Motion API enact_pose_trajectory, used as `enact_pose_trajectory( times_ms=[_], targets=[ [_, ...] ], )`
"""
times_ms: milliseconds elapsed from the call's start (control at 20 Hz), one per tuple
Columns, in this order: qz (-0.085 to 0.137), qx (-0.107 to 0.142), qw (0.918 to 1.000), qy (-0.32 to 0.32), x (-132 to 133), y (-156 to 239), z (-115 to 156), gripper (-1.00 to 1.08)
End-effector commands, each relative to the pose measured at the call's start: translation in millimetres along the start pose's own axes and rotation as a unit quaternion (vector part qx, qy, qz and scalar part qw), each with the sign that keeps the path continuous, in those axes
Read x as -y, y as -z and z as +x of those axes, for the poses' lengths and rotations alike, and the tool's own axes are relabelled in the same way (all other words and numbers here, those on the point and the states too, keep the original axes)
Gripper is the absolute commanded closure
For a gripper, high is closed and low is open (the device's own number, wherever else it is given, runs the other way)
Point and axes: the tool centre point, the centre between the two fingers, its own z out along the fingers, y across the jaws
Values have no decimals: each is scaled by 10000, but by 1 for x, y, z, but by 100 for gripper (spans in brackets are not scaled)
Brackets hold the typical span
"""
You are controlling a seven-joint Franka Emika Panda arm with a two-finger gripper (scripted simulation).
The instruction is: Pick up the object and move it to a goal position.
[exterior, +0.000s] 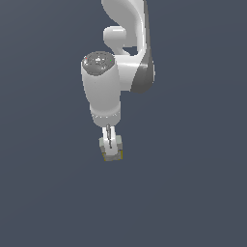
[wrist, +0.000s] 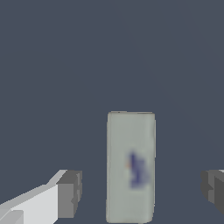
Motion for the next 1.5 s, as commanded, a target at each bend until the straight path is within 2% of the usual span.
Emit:
enact_pose_trajectory(
  times_ms=[0, 300, 600, 650, 1200, 1450],
  targets=[
    [-6, 0, 10000, -4, 0, -8, 0, -92],
    [-5, -4, 10000, -20, -1, -38, 0, -92],
    [-4, -3, 10000, -23, 0, -45, 0, -92],
    [-4, -3, 10000, -23, 0, -45, 0, 108],
    [-4, -3, 10000, -23, 0, -45, 1, 108],
    [-4, -3, 10000, -23, 1, -33, 3, 108]
  ],
)
